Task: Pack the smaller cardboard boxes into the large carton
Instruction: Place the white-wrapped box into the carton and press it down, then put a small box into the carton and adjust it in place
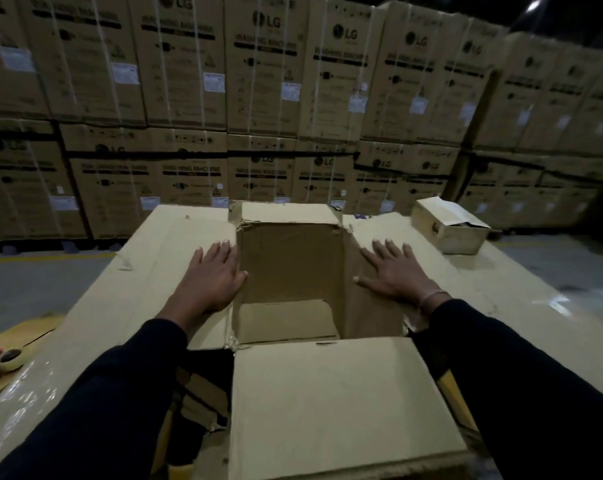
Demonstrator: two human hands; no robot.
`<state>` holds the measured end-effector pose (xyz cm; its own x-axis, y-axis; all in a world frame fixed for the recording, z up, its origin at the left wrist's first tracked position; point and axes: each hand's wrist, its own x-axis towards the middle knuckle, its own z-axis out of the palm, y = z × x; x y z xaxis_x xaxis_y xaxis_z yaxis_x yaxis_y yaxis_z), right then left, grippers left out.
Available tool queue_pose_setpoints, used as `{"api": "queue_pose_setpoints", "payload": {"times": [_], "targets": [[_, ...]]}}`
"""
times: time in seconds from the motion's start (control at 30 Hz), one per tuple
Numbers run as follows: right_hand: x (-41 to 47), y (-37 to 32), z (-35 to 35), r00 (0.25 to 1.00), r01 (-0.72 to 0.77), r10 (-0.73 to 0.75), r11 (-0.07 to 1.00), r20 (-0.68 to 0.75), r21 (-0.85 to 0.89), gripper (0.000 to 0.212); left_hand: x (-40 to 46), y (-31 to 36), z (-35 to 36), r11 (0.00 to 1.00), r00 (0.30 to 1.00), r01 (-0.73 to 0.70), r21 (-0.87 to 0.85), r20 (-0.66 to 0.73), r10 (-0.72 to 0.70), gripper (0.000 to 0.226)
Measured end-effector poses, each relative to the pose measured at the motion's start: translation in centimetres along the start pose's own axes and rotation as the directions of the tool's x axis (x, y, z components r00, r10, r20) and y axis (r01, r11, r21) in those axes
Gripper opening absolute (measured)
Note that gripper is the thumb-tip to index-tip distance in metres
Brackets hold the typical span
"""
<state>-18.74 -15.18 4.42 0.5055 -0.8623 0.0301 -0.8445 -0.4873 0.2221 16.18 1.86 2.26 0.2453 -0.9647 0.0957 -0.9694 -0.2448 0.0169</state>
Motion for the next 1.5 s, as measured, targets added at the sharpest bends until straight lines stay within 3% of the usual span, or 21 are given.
{"api": "queue_pose_setpoints", "payload": {"times": [0.27,0.47,0.6,0.77,0.93,1.03,1.23,1.5], "targets": [[-5.9,0.5,-0.4,0.997,-0.057,0.062,0.994,-0.053,0.092,0.083,-0.8,0.9,-1.3,1.000,0.995,-0.017,-0.002,0.095,0.017,0.075],[-9.1,5.1,0.0,0.997,-0.040,0.047,0.993,-0.065,0.111,0.084,-1.6,5.8,-5.3,0.967,0.961,0.092,-0.238,0.274,-0.024,0.081],[-11.8,9.3,0.4,0.999,-0.015,0.025,0.971,-0.039,0.237,0.084,-2.9,13.8,-7.7,0.953,0.953,0.079,-0.291,0.303,0.014,0.085],[-15.0,16.4,2.0,0.999,-0.031,0.040,0.863,-0.008,0.504,0.090,-2.6,27.4,-9.6,0.955,0.955,-0.110,-0.274,0.238,0.179,0.082],[-19.0,25.8,6.3,0.988,-0.152,0.124,0.837,0.088,0.525,0.094,-1.4,41.2,-9.3,0.898,0.921,-0.363,-0.250,0.050,0.387,0.079],[-21.2,31.5,8.9,0.972,-0.234,0.181,0.818,0.152,0.525,0.093,-0.4,48.9,-7.6,0.868,0.890,-0.431,-0.244,0.041,0.454,0.078],[-23.5,40.6,13.2,0.941,-0.339,0.269,0.754,0.206,0.562,0.086,2.0,60.0,-1.4,0.872,0.886,-0.390,-0.295,0.136,0.443,0.076],[-20.7,49.2,19.6,0.920,-0.390,0.324,0.719,0.219,0.575,0.081,9.4,67.8,7.4,0.841,0.912,-0.295,-0.453,0.129,0.389,0.076]]}}
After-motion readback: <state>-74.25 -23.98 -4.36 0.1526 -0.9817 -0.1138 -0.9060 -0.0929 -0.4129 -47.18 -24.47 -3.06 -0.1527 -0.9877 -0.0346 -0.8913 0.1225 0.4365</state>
